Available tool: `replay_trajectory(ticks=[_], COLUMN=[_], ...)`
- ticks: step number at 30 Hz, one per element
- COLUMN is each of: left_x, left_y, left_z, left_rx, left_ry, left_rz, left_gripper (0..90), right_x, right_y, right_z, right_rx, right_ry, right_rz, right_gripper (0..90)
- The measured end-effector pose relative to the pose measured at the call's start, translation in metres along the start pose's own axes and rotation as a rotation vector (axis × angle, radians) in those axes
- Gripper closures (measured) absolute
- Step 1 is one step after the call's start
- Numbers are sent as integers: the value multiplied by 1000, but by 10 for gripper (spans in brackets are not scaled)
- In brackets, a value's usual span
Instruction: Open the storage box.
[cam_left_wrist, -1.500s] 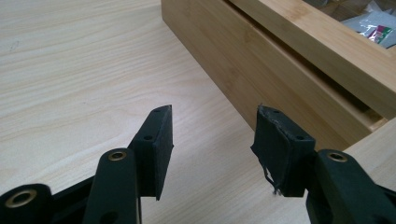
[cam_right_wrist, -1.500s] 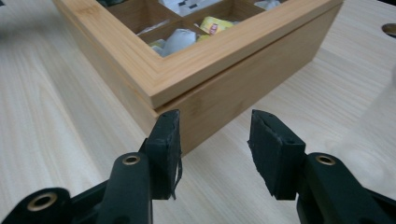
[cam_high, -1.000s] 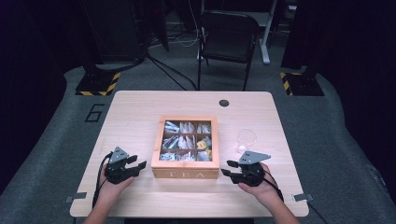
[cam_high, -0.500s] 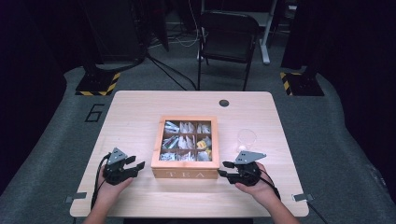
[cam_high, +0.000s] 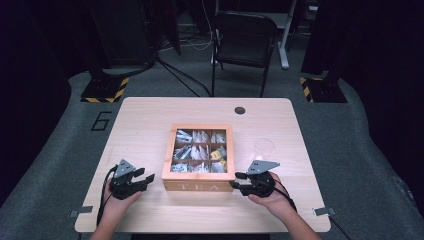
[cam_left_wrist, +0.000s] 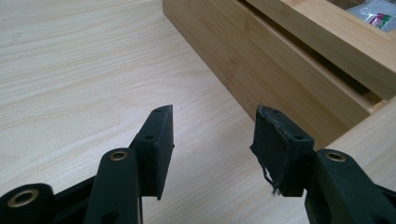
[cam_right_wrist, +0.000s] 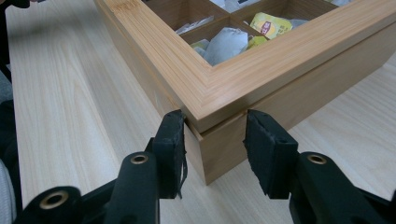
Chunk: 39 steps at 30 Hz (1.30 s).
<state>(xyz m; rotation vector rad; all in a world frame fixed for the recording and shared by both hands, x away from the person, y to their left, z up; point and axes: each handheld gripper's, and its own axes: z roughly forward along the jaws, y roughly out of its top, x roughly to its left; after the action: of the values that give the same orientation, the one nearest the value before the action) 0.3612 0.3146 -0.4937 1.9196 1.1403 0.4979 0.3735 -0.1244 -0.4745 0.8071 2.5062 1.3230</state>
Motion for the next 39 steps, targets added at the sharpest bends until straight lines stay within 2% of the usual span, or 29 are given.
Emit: replay_trajectory(ticks=[13,18,23,30,36,39], left_x=[-2,-2,-2,-4,-6,-9], left_y=[1,1,2,4,7,9], left_z=[-3,-4,-5,-7,-10,-13], left_rx=[-12,-4,-16,-40,-36,-54], left_ry=[-7,-19,-23,-37,-49,-53], left_rz=[6,12,5,1,6,7], left_gripper=[480,479,479,479,479,479], right_x=[2,2,2,1,1,0], right_y=[2,3,4,8,10,12], right_z=[1,0,-1,-4,-6,-7], right_rx=[2,5,-5,-14,-11,-17], right_ry=[-13,-8,-6,3,4,9], right_rz=[-27,-20,-26,-11,4,8], right_gripper=[564,569,570,570,571,572])
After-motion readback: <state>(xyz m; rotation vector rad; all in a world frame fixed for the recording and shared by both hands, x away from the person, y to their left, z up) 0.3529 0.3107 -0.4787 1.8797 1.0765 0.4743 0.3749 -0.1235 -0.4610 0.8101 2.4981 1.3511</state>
